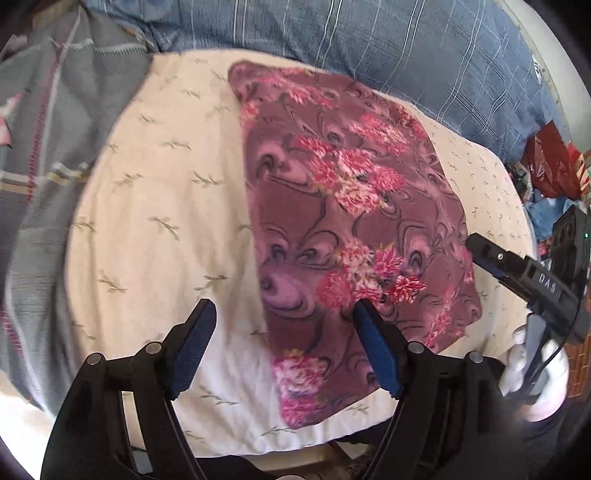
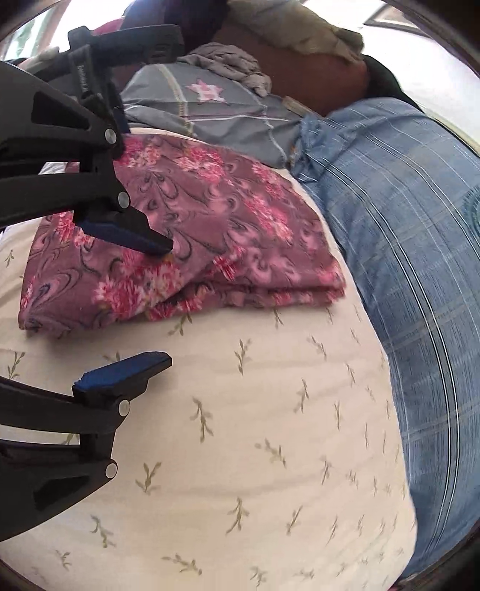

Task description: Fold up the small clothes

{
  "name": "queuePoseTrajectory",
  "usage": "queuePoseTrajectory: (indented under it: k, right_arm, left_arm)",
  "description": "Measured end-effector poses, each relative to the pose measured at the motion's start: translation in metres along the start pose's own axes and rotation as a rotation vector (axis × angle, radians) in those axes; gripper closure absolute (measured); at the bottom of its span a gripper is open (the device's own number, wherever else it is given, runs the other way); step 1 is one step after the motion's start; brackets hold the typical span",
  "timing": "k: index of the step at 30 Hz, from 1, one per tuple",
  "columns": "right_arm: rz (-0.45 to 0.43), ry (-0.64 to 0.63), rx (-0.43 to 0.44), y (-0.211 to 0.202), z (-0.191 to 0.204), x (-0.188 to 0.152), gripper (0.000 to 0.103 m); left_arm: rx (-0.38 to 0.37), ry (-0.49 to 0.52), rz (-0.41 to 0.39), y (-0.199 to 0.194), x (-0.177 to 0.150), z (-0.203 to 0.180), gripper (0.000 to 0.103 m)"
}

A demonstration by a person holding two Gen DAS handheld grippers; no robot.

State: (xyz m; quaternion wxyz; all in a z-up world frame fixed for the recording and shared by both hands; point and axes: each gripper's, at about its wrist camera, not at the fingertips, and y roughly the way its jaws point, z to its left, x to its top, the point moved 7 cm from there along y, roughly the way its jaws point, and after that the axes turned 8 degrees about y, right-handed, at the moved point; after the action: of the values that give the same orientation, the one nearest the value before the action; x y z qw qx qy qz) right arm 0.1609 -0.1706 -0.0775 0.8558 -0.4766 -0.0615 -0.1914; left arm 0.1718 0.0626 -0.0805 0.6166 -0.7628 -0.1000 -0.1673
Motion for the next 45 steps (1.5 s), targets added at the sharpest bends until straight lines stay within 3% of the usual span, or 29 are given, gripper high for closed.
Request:
queuePoseTrajectory:
  k: [6, 10, 15, 20, 27, 30, 37, 45]
  right_arm:
    - [-0.014, 0.035, -0.011, -0.001, -0.007, 0.004, 0.039]
    - [0.000, 0.010, -0.036, -0.001, -0.003, 0.004, 0.027]
    - [-0.012, -0.193, -0.158, -0.018, 0.005, 0.015, 0.023]
    - [-0.101, -0.279, -0.301, -0.046, -0.004, 0.020, 0.007]
    - [-0.131, -0.220, -0.346, -0.045, -0.009, -0.007, 0.005]
    - [-0.154, -0.281, -0.446, -0.043, -0.004, -0.010, 0.005]
    - [-0.237, -0.317, -0.489, -0.054, 0.002, -0.015, 0.005]
    - [-0.306, -0.286, -0.480, -0.070, -0.002, -0.010, 0.005]
  left_arm:
    - [0.201, 0.014, -0.132, -0.016, 0.017, 0.018, 0.026]
    - [0.290, 0.010, -0.173, -0.021, 0.017, 0.027, 0.026]
    - [0.333, -0.009, -0.158, -0.018, 0.014, 0.031, 0.026]
    - [0.331, -0.017, -0.195, -0.022, 0.008, 0.023, 0.026]
    - [0.335, 0.031, -0.222, -0.032, 0.004, 0.003, 0.026]
    - [0.344, 0.064, -0.228, -0.037, 0.001, -0.006, 0.026]
    - [0.329, 0.063, -0.246, -0.040, -0.006, -0.016, 0.026]
    - [0.303, 0.091, -0.261, -0.040, -0.011, -0.036, 0.026]
